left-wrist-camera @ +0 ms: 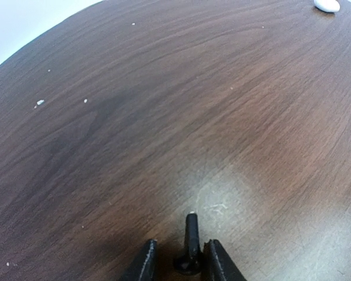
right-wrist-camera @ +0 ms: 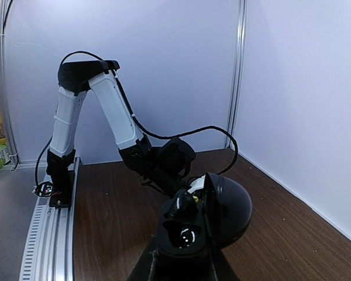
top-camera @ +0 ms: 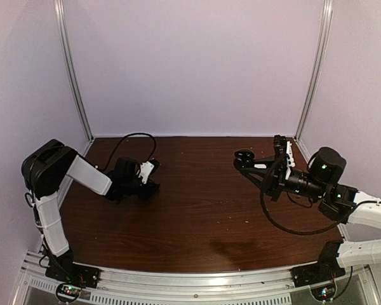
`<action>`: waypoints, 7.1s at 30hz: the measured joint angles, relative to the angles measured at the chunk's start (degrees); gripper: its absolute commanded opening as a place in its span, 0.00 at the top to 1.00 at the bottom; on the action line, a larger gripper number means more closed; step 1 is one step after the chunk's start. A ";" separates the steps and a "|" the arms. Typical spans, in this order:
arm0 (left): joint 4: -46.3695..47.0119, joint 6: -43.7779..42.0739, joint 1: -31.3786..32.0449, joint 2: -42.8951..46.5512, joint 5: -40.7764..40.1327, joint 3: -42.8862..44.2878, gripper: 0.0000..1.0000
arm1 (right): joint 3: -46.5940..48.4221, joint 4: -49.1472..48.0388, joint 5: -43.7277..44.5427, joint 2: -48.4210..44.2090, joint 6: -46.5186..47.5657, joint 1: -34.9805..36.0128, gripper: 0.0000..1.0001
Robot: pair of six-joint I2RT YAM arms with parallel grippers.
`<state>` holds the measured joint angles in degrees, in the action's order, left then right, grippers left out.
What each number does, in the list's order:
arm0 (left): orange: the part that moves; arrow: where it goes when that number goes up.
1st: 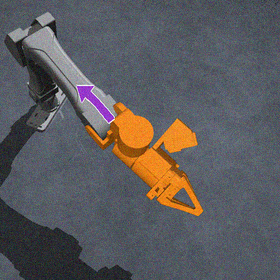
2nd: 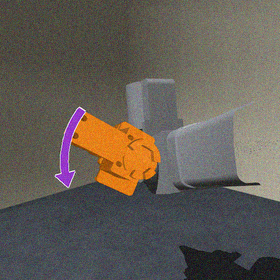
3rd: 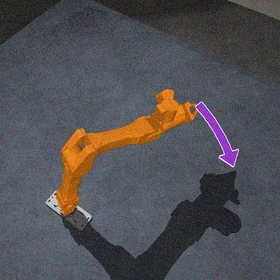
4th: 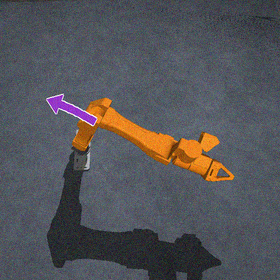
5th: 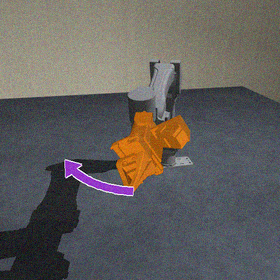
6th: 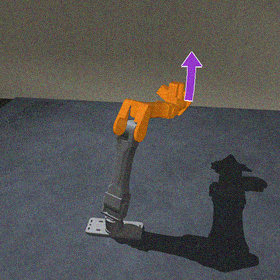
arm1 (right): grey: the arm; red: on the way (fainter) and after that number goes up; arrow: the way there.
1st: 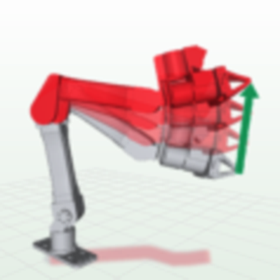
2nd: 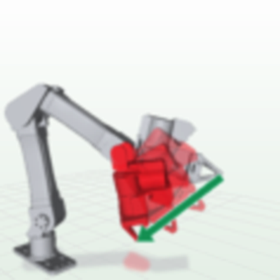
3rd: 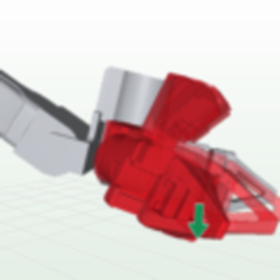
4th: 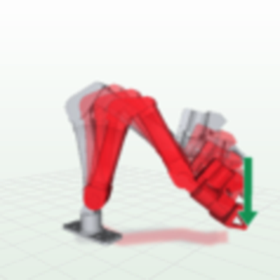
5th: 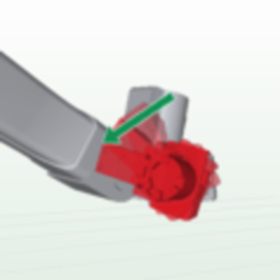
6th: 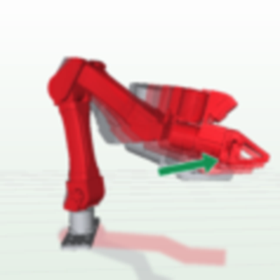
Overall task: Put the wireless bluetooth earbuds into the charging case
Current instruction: Pick up the right earbud from the center of the board, then insert the right earbud into the right side groove of the charging case.
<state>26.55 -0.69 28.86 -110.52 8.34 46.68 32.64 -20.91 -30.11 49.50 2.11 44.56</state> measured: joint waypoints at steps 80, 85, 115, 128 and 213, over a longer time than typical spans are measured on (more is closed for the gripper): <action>-71.17 9.75 18.38 26.47 19.45 34.07 0.91 | -8.79 -22.36 13.97 20.96 12.20 4.42 1.00; -73.07 11.82 22.51 22.25 19.76 37.16 0.91 | -8.59 -25.09 17.00 24.83 15.23 7.65 1.00; -74.60 17.00 25.57 12.20 17.59 44.22 0.91 | -2.23 -23.76 27.65 33.11 23.67 17.20 1.00; -74.69 17.31 25.57 11.56 16.87 44.22 0.91 | -2.03 -22.93 29.90 33.29 24.57 17.44 1.00; -81.48 18.97 26.82 8.15 16.06 47.87 0.94 | 0.85 -18.73 33.99 34.21 31.54 19.74 1.00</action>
<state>-54.94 18.28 55.68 -102.37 24.40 94.54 33.50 -39.64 3.88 83.70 33.65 64.29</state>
